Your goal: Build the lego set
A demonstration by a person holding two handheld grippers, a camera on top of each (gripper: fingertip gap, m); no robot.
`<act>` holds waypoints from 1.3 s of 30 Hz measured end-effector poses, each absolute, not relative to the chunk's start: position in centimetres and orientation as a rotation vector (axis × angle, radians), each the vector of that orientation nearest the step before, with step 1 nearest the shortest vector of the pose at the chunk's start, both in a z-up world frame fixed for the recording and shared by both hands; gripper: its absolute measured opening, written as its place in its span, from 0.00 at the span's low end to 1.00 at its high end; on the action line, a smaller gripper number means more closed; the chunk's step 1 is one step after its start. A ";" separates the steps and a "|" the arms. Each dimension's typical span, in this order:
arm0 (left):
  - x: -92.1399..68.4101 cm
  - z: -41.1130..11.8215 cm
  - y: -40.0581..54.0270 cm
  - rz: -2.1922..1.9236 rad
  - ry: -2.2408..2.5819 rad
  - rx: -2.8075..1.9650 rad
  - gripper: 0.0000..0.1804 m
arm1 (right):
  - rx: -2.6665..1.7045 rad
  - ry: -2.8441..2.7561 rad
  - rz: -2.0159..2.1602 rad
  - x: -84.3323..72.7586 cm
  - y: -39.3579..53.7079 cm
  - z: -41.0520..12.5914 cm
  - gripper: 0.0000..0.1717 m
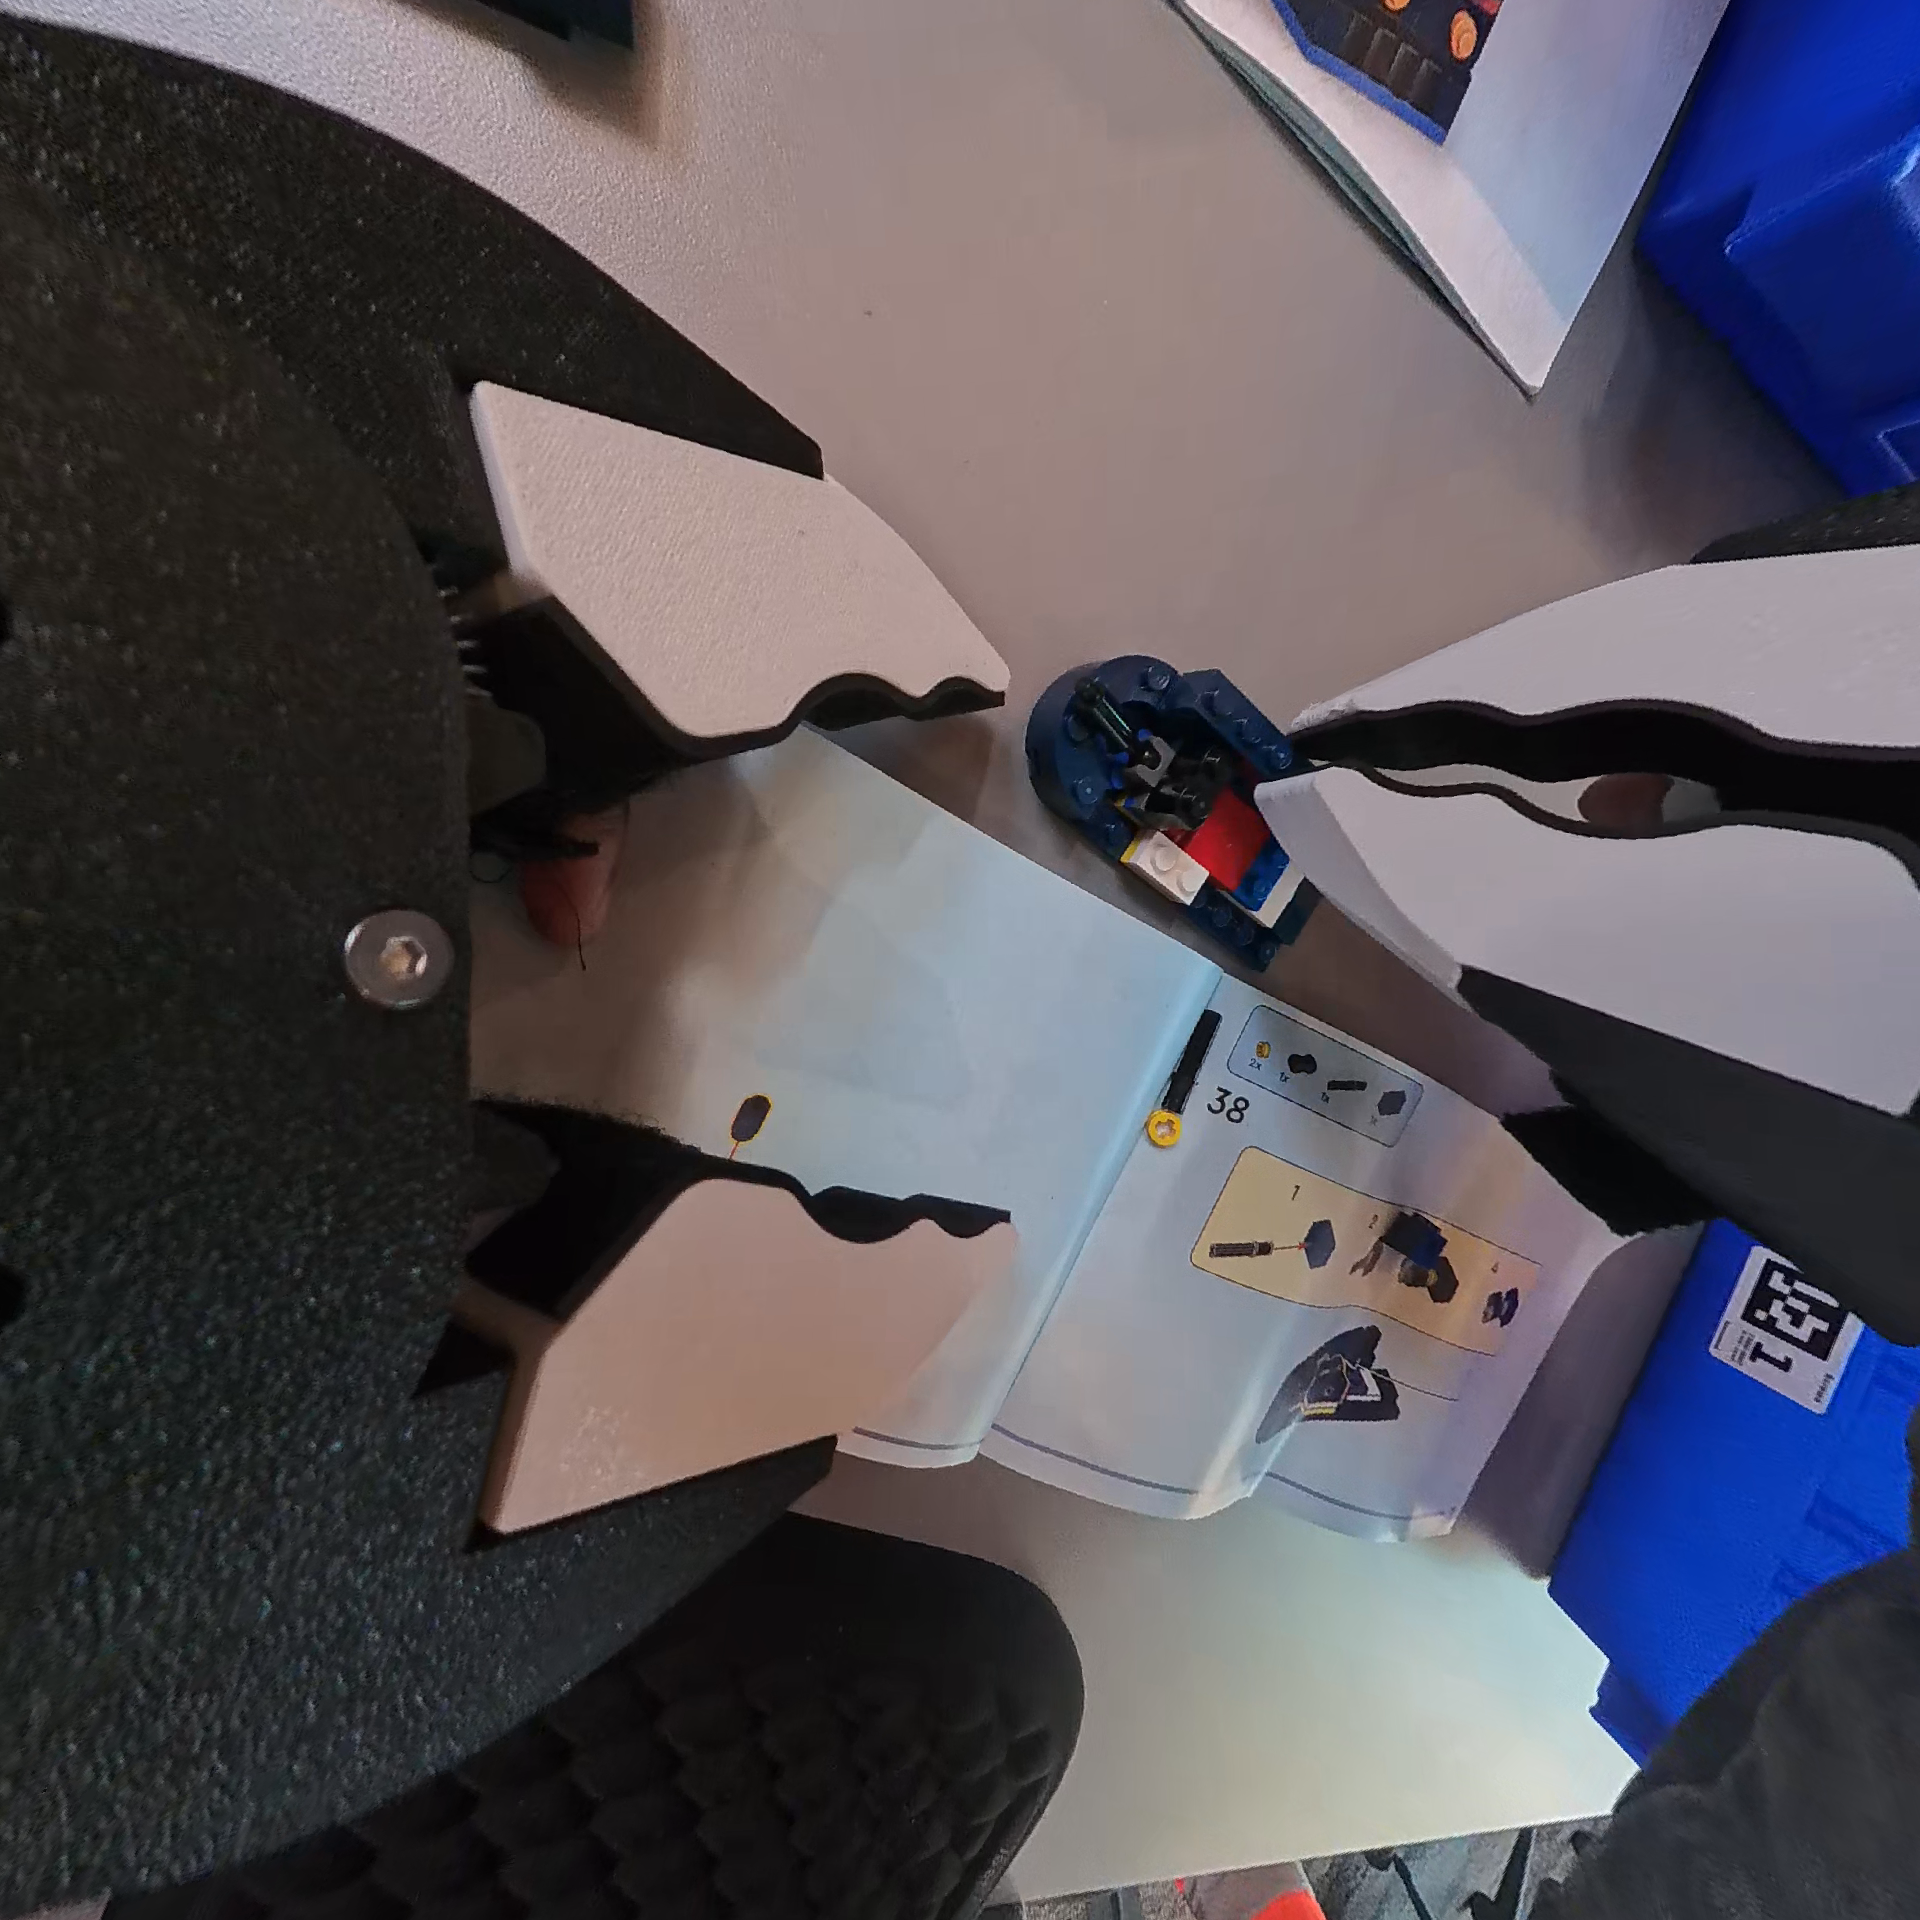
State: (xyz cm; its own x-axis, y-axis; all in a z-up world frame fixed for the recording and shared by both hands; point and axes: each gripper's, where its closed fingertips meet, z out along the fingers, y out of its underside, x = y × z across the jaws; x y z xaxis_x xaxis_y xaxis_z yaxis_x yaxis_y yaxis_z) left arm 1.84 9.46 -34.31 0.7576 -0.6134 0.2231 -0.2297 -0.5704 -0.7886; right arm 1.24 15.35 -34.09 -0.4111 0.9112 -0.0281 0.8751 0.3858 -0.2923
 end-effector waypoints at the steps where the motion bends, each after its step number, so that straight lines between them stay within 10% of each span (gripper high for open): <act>1: 1.8 -34.3 9.5 -0.621 0.630 -2.163 0.49 | -1.620 -2.501 0.392 1.2 15.4 -34.1 0.04; 39: 2.1 -34.4 9.3 -0.595 0.665 -2.155 0.50 | -1.568 -2.732 0.131 1.2 15.7 -33.9 0.12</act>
